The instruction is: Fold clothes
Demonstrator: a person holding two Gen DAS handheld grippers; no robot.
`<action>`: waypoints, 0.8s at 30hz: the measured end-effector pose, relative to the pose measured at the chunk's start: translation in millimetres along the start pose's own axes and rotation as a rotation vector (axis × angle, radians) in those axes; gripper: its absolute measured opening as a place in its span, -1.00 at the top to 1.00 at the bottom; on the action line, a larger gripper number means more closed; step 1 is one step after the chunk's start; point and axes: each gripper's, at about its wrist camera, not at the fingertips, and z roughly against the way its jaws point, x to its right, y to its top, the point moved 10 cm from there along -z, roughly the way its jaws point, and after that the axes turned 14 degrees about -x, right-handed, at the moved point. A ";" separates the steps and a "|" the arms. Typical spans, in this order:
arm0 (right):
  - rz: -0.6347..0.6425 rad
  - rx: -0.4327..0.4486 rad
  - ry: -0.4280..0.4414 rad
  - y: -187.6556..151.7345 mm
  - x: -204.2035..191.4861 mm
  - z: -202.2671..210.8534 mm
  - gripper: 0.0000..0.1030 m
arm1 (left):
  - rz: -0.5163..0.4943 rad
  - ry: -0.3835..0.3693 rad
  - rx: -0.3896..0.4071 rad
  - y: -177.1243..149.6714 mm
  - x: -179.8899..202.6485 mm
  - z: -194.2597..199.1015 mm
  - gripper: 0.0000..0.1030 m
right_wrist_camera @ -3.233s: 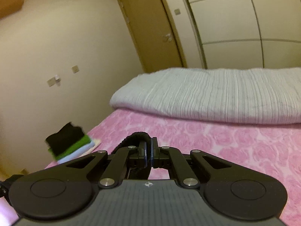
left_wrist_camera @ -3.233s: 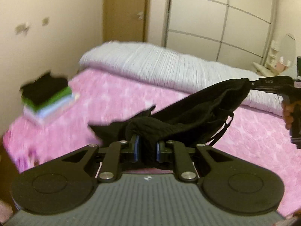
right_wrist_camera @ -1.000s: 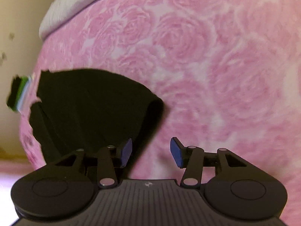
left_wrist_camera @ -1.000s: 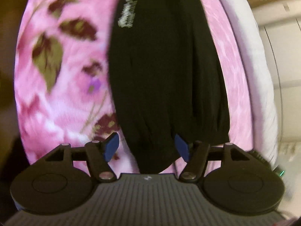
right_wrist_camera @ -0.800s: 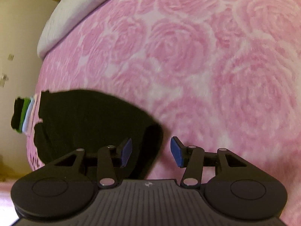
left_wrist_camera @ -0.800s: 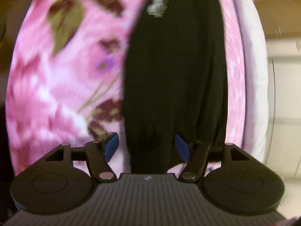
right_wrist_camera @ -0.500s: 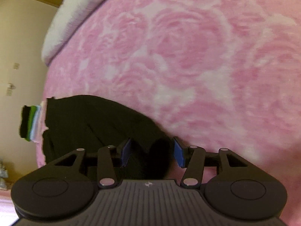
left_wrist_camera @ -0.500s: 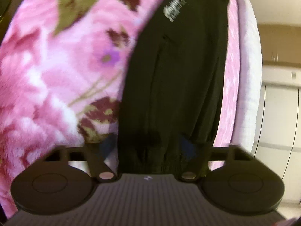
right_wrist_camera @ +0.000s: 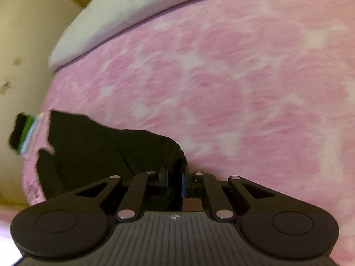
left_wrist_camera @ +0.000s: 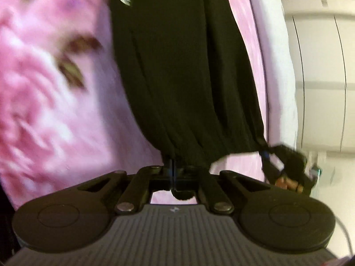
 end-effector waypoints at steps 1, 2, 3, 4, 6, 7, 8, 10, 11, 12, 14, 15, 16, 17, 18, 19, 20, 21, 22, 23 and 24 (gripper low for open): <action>-0.017 -0.002 -0.020 -0.4 13.4 5.4 0.84 | -0.021 -0.001 -0.040 -3.3 4.8 -11.5 1.00; -0.030 -0.003 -0.042 -0.8 27.0 10.5 0.85 | -0.055 0.011 -0.085 -7.5 9.8 -26.6 1.00; -0.036 -0.002 -0.068 -1.1 41.2 15.1 0.85 | -0.086 0.037 -0.124 -11.0 11.7 -39.0 1.00; -0.048 -0.003 -0.089 -1.6 54.4 17.2 0.85 | -0.106 0.065 -0.163 -15.0 11.7 -50.2 1.00; -0.098 -0.017 -0.115 -3.5 77.2 11.4 0.80 | -0.126 0.133 -0.258 -24.3 8.3 -67.1 0.77; -0.122 -0.024 -0.128 -4.5 88.5 8.5 0.73 | -0.139 0.141 -0.309 -29.3 9.4 -70.0 0.77; -0.147 -0.031 -0.140 -5.6 99.8 5.7 0.51 | -0.161 0.145 -0.343 -33.7 13.0 -68.0 0.68; -0.186 -0.011 -0.214 -10.0 112.7 8.8 0.08 | -0.233 0.178 -0.357 -32.9 22.6 -51.1 0.47; -0.203 0.008 -0.246 -13.8 115.7 13.7 0.03 | -0.274 0.197 -0.356 -29.5 27.5 -40.6 0.43; -0.223 0.027 -0.250 -19.7 116.8 20.6 -0.03 | -0.302 0.209 -0.340 -22.3 30.1 -29.2 0.42; -0.267 0.058 -0.242 -34.3 117.5 33.8 -0.03 | -0.335 0.259 -0.294 0.8 31.2 -0.5 0.41; -0.298 0.058 -0.202 -48.4 114.3 38.9 -0.04 | -0.340 0.288 -0.270 17.8 28.9 14.4 0.41; -0.328 0.057 -0.161 -62.3 111.1 44.1 -0.03 | -0.346 0.316 -0.246 35.0 26.6 29.5 0.41; -0.359 0.057 -0.120 -76.1 107.9 49.5 -0.03 | -0.355 0.349 -0.217 54.5 23.3 46.2 0.41; -0.386 0.055 -0.084 -91.6 104.9 53.8 -0.04 | -0.373 0.395 -0.199 70.6 18.6 62.3 0.41; -0.407 0.048 -0.057 -111.9 102.7 55.7 -0.04 | -0.391 0.441 -0.180 87.2 14.2 78.5 0.41; -0.435 0.038 -0.032 -133.3 99.8 55.3 -0.04 | -0.408 0.493 -0.159 107.9 10.1 94.9 0.41; -0.470 0.023 -0.009 -151.2 94.8 52.4 -0.03 | -0.430 0.534 -0.138 129.8 4.8 115.6 0.41; -0.505 0.008 0.014 -169.1 89.8 49.5 -0.04 | -0.451 0.570 -0.115 155.3 4.9 133.9 0.41; -0.540 -0.007 0.037 -186.9 84.7 46.6 -0.04 | -0.471 0.604 -0.092 180.5 5.1 152.1 0.41; -0.575 -0.015 0.053 -202.6 79.8 43.4 -0.04 | -0.476 0.622 -0.071 203.3 5.3 166.8 0.39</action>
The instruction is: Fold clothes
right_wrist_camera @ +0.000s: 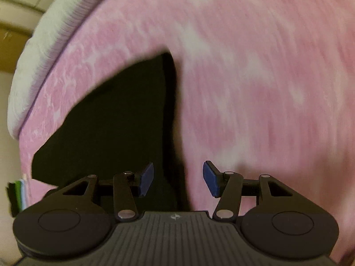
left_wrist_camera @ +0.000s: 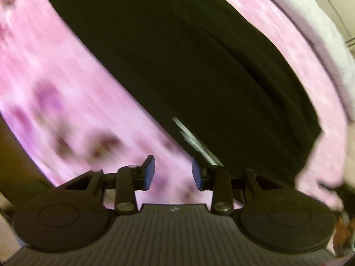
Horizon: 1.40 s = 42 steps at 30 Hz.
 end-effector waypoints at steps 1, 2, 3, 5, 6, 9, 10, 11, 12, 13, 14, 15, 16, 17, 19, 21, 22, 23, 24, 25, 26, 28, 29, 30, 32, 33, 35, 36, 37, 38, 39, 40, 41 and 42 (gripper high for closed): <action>-0.034 0.003 0.005 -12.2 2.8 -4.2 -0.04 | 0.001 0.022 0.016 17.3 -18.1 10.5 0.37; -0.067 0.006 0.011 -24.3 5.5 -8.4 -0.04 | 0.002 0.043 0.031 34.5 -36.2 21.0 0.30; -0.101 0.010 0.016 -36.5 8.3 -12.6 -0.04 | 0.002 0.064 0.047 52.2 -54.2 31.2 0.19; -0.168 0.016 0.027 -60.9 13.9 -21.0 -0.04 | -0.012 0.086 0.078 95.6 -89.2 44.0 0.13; -0.202 0.030 0.032 -71.8 16.1 -24.8 -0.04 | -0.019 0.095 0.094 117.3 -106.5 49.9 0.13; -0.307 0.137 0.026 -97.8 20.2 -34.7 -0.04 | -0.008 0.079 0.107 177.1 -149.6 41.7 0.11; -0.343 0.176 0.019 -107.0 20.7 -38.2 -0.05 | 0.004 0.070 0.101 194.5 -163.4 34.2 0.11; -0.376 0.217 0.010 -117.0 19.9 -41.4 -0.05 | 0.017 0.061 0.096 211.6 -177.3 26.7 0.11; -0.408 0.257 0.002 -127.1 19.1 -44.4 -0.04 | 0.027 0.055 0.102 225.9 -192.4 20.3 0.11; -0.441 0.298 -0.006 -137.3 18.5 -47.3 -0.04 | 0.038 0.050 0.108 239.8 -207.2 14.4 0.10; -0.474 0.338 -0.015 -147.7 17.9 -50.1 -0.04 | 0.047 0.047 0.108 250.5 -219.4 13.1 0.03; -0.504 0.373 -0.017 -158.2 17.1 -53.7 -0.04 | 0.057 0.044 0.109 261.2 -231.7 11.7 -0.04; -0.531 0.396 -0.008 -168.3 15.8 -58.9 -0.04 | 0.066 0.040 0.109 271.6 -243.5 10.3 -0.07; -0.555 0.418 0.002 -177.7 14.5 -63.7 -0.04 | 0.076 0.035 0.106 278.7 -251.4 8.1 -0.16; -0.592 0.463 0.041 -190.5 11.2 -72.9 -0.06 | 0.100 0.022 0.107 291.8 -269.0 -1.6 -0.22; -0.628 0.510 0.070 -198.0 10.1 -81.5 -0.07 | 0.117 -0.014 0.110 299.8 -275.7 -11.1 -0.37; -0.649 0.533 0.086 -200.3 10.6 -85.3 -0.07 | 0.118 -0.026 0.116 303.7 -277.8 -15.3 -0.41; -0.668 0.555 0.110 -200.3 12.2 -89.0 -0.07 | 0.100 -0.013 0.126 305.4 -275.5 -15.8 -0.43; -0.686 0.578 0.131 -199.5 13.9 -92.2 -0.09 | 0.082 0.001 0.136 307.2 -273.2 -16.3 -0.38; -0.700 0.604 0.144 -197.0 15.8 -94.5 -0.12 | 0.063 0.015 0.148 309.0 -270.9 -16.6 -0.29; -0.712 0.631 0.160 -194.0 17.6 -95.5 -0.15 | 0.036 0.035 0.171 312.1 -269.9 -15.3 0.04; -0.709 0.679 0.190 -186.2 19.3 -92.6 -0.15 | -0.012 0.055 0.191 318.2 -267.7 -12.3 0.57; -0.698 0.691 0.197 -181.8 19.1 -91.3 -0.12 | -0.029 0.052 0.195 321.8 -266.7 -10.1 0.83; -0.678 0.683 0.191 -176.5 17.6 -90.8 0.32 | -0.046 0.049 0.196 324.9 -265.0 -7.6 0.93; -0.637 0.668 0.178 -165.7 14.7 -89.6 0.81 | -0.109 0.077 0.218 325.9 -256.8 2.8 0.97; -0.621 0.661 0.167 -162.8 13.2 -87.6 0.86 | -0.144 0.092 0.231 326.0 -252.5 8.5 0.97; -0.601 0.649 0.127 -166.1 9.6 -78.2 0.91 | -0.245 0.135 0.276 315.5 -242.5 31.5 0.97; -0.595 0.646 0.115 -169.0 7.5 -72.3 0.93 | -0.285 0.150 0.295 309.3 -239.4 43.0 0.97; -0.593 0.650 0.118 -174.9 4.1 -63.5 0.93 | -0.298 0.166 0.294 302.4 -243.3 46.3 0.97; -0.583 0.653 0.117 -181.4 0.2 -54.3 0.94 | -0.312 0.183 0.294 295.5 -247.3 49.6 0.97; -0.569 0.654 0.109 -187.4 -3.5 -47.3 0.94 | -0.325 0.200 0.294 288.6 -251.2 53.0 0.96; -0.557 0.651 0.097 -192.6 -6.0 -41.7 0.94 | -0.337 0.218 0.290 281.9 -255.8 54.8 0.96; -0.545 0.639 0.075 -196.3 -6.0 -38.7 0.94 | -0.337 0.255 0.258 276.9 -266.2 41.0 0.96; -0.536 0.622 0.050 -198.2 -4.5 -38.0 0.94 | -0.353 0.297 0.221 273.3 -273.3 24.5 0.92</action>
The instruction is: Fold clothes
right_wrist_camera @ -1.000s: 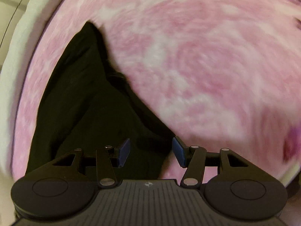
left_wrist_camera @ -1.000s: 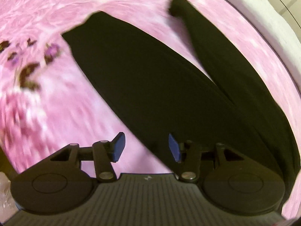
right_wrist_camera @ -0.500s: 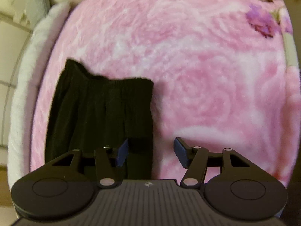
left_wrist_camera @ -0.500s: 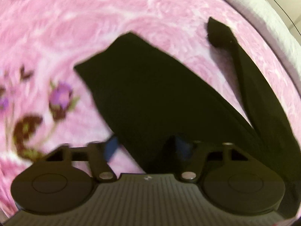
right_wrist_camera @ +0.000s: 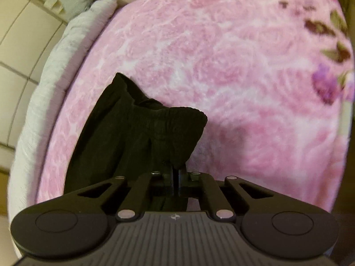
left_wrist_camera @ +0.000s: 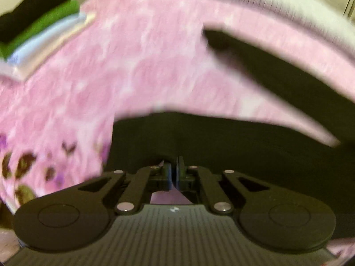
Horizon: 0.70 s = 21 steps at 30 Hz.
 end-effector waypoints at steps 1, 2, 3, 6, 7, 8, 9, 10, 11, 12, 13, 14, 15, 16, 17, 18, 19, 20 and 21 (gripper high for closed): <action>0.012 -0.020 -0.034 0.5 5.2 -6.2 0.94 | -0.026 0.032 -0.037 -7.8 0.3 -14.5 0.90; 0.012 -0.049 -0.065 -0.4 13.3 -16.0 0.93 | -0.057 0.061 -0.039 -9.2 4.2 -13.6 0.88; -0.011 -0.075 -0.093 -2.1 22.3 -25.3 0.83 | -0.088 0.090 -0.041 -10.5 8.2 -12.8 0.88; -0.076 -0.147 -0.148 -10.7 42.0 -39.2 0.43 | -0.180 0.178 -0.047 -14.0 19.9 -9.1 0.78; -0.067 -0.132 -0.141 -11.5 42.0 -33.1 0.35 | -0.208 0.217 -0.048 -13.8 22.0 -0.8 0.76; -0.056 -0.116 -0.150 -12.3 42.5 -24.7 0.18 | -0.230 0.244 -0.049 -14.0 25.8 8.3 0.74; -0.052 -0.100 -0.158 -12.7 43.9 -15.9 0.15 | -0.242 0.214 -0.051 -14.3 37.1 16.0 0.72; -0.063 -0.082 -0.156 -12.3 46.9 -6.5 0.14 | -0.253 0.184 -0.052 -14.7 48.4 23.8 0.72; -0.075 -0.063 -0.136 -10.7 48.9 2.4 0.14 | -0.266 0.153 -0.054 -15.1 60.8 31.4 0.72; -0.086 -0.042 -0.109 -7.8 49.6 11.0 0.14 | -0.296 0.108 -0.054 -15.6 83.9 36.2 0.71; -0.089 -0.021 -0.080 -4.0 49.7 18.4 0.16 | -0.326 0.064 -0.054 -16.4 106.9 41.3 0.71; -0.081 -0.002 -0.052 1.5 48.4 23.3 0.25 | -0.358 0.019 -0.055 -17.4 130.8 46.4 0.71; -0.069 0.014 -0.025 7.6 47.0 27.1 0.40 | -0.398 -0.033 -0.065 -20.3 162.9 48.9 0.71; -0.052 0.020 -0.008 14.0 45.8 28.0 0.47 | -0.438 -0.086 -0.075 -23.5 194.8 51.8 0.70; -0.035 0.015 -0.003 18.9 45.9 27.2 0.53 | -0.478 -0.138 -0.085 -26.9 226.4 54.8 0.68; -0.016 0.008 0.000 24.8 45.6 25.4 0.53 | -0.521 -0.185 -0.098 -31.3 256.3 56.7 0.68; 0.002 0.000 0.003 30.6 45.3 23.6 0.53 | -0.564 -0.230 -0.110 -35.9 286.1 58.9 0.68; 0.029 -0.006 0.005 37.3 45.0 21.6 0.53 | -0.611 -0.257 -0.105 -40.0 316.4 61.9 0.67; 0.071 -0.013 0.002 45.3 44.1 18.6 0.53 | -0.656 -0.283 -0.100 -44.0 346.3 64.9 0.65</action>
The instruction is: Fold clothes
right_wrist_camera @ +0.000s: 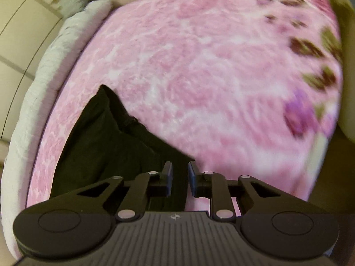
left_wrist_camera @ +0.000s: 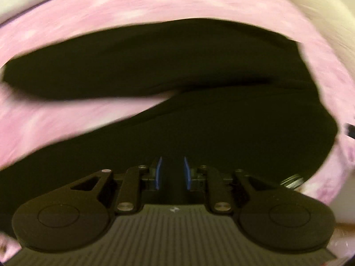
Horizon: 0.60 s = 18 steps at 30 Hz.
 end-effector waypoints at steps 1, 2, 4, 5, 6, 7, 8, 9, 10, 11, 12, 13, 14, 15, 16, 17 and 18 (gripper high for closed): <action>0.047 -0.010 -0.008 8.1 -0.8 -4.7 0.53 | -0.031 -0.012 0.006 13.6 22.0 -5.1 0.60; 0.097 -0.026 -0.019 16.5 -1.0 -10.4 0.53 | -0.060 -0.024 0.012 26.8 43.6 -10.2 0.48; 0.188 -0.060 -0.043 31.2 -2.5 -22.7 0.53 | -0.083 -0.034 0.015 45.1 72.6 -23.0 0.40; 0.254 -0.070 -0.050 38.2 -6.1 -26.9 0.53 | -0.091 -0.035 0.015 53.8 85.5 -29.8 0.40; 0.336 -0.076 -0.052 44.5 -11.5 -30.0 0.53 | -0.098 -0.035 0.014 62.5 98.4 -36.6 0.40; 0.417 -0.083 -0.057 49.8 -16.6 -33.1 0.53 | -0.104 -0.036 0.014 71.0 110.6 -43.1 0.40; 0.488 -0.094 -0.062 52.9 -21.3 -37.3 0.53 | -0.104 -0.034 0.018 77.9 116.3 -46.8 0.40; 0.547 -0.113 -0.063 54.8 -25.2 -43.6 0.53 | -0.104 -0.031 0.021 84.8 121.8 -50.3 0.40; 0.607 -0.132 -0.064 56.6 -28.9 -49.9 0.53 | -0.097 -0.021 0.028 91.5 125.0 -52.2 0.40; 0.658 -0.146 -0.064 58.0 -32.7 -56.3 0.53 | -0.085 -0.015 0.033 99.0 123.9 -53.3 0.40; 0.693 -0.149 -0.064 58.6 -36.8 -63.3 0.53 | -0.072 -0.009 0.037 106.1 122.7 -54.3 0.40; 0.728 -0.153 -0.064 59.2 -40.8 -70.2 0.53 | -0.061 -0.009 0.038 110.0 120.4 -55.0 0.40; 0.763 -0.156 -0.063 59.8 -44.8 -77.1 0.52 | -0.047 -0.003 0.040 113.3 118.9 -55.5 0.38; 0.797 -0.156 -0.065 60.6 -48.9 -84.1 0.52 | -0.039 0.004 0.035 113.8 116.4 -56.9 0.36; 0.829 -0.150 -0.073 61.6 -53.4 -91.2 0.51 | -0.030 0.011 0.030 114.2 114.0 -58.3 0.35; 0.864 -0.147 -0.082 62.1 -57.4 -98.6 0.50 | -0.021 0.018 0.026 114.5 111.7 -59.8 0.35; 0.898 -0.146 -0.089 62.0 -61.1 -104.7 0.49 | -0.013 0.027 0.020 113.8 110.0 -62.1 0.34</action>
